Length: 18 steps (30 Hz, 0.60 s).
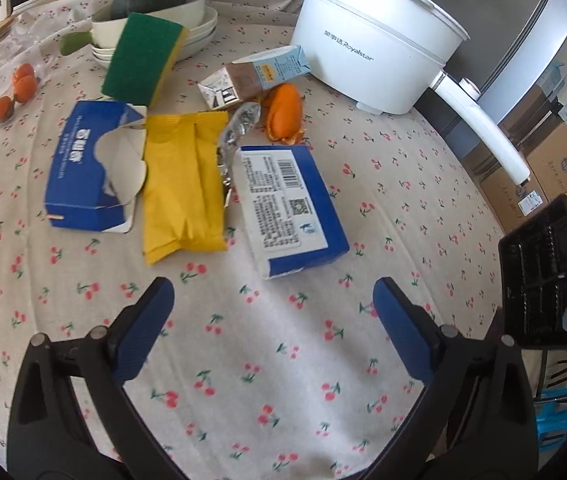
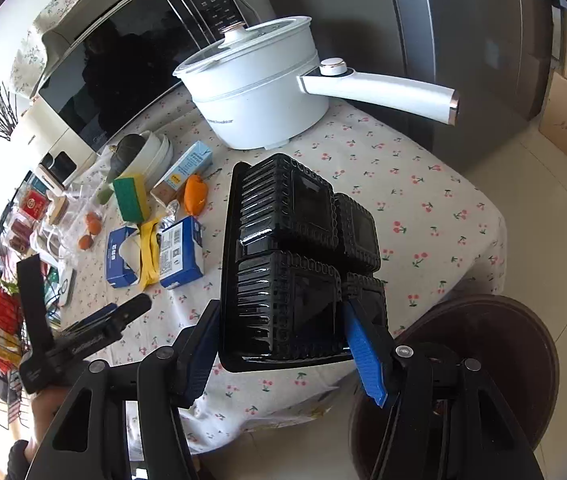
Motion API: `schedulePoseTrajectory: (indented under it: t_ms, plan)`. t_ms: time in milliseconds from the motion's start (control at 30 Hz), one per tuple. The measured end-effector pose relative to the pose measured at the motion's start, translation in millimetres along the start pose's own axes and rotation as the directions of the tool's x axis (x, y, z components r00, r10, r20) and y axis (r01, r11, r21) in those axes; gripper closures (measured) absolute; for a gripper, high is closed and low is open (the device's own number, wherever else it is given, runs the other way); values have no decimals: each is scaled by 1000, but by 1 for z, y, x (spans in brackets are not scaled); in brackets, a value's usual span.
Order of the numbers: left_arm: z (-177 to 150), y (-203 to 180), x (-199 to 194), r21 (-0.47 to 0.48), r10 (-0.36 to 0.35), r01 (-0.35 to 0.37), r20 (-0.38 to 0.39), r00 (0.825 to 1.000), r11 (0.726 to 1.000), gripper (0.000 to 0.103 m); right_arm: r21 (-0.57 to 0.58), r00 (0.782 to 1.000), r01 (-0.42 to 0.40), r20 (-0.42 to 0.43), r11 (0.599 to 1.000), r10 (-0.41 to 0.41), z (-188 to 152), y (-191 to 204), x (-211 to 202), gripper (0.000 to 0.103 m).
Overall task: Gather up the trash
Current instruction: 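Grasp the black plastic tray with the right gripper while the left gripper grasps the blue box, then carry the black tray and blue box over the brown bin and open both grippers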
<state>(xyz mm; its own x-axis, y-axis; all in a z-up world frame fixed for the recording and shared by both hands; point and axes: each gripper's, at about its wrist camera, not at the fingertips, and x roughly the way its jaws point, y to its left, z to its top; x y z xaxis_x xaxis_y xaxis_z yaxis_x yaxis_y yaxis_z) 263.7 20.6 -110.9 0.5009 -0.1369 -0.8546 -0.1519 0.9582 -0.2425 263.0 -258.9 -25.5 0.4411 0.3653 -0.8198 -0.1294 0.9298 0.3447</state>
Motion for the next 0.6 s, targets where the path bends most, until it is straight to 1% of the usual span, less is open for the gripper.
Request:
schedulePoseTrajectory:
  t_ms: [67, 167, 200, 233, 267, 300, 400, 600]
  plan:
    - [6, -8, 13, 7, 15, -15, 10, 1000, 1000, 6, 8, 1000, 5, 2, 1000, -5, 2, -11, -2, 41]
    - [12, -15, 29, 19, 50, -50, 23, 998, 999, 14, 17, 1000, 16, 0, 1000, -16, 2, -23, -3, 41]
    - [14, -15, 32, 15, 55, -56, 23, 998, 998, 19, 20, 1000, 19, -2, 1000, -19, 2, -26, -3, 41]
    - [14, -14, 35, 12, 51, -51, 25, 998, 999, 30, 22, 1000, 21, -4, 1000, -21, 2, -28, -2, 41]
    - [15, -14, 36, 15, 52, -53, 28, 998, 999, 33, 23, 1000, 24, -5, 999, -24, 2, -30, -2, 41]
    - [15, -13, 35, 20, 63, -64, 37, 997, 998, 37, 22, 1000, 27, -6, 999, -27, 2, -32, -2, 41]
    - [10, -6, 26, 13, 37, -38, 46, 998, 999, 39, 18, 999, 33, -9, 999, -33, 0, -34, -3, 41]
    - [-18, 10, -5, 31, 8, -9, 19, 1000, 999, 40, 12, 999, 44, -7, 999, -44, -6, -31, -5, 41]
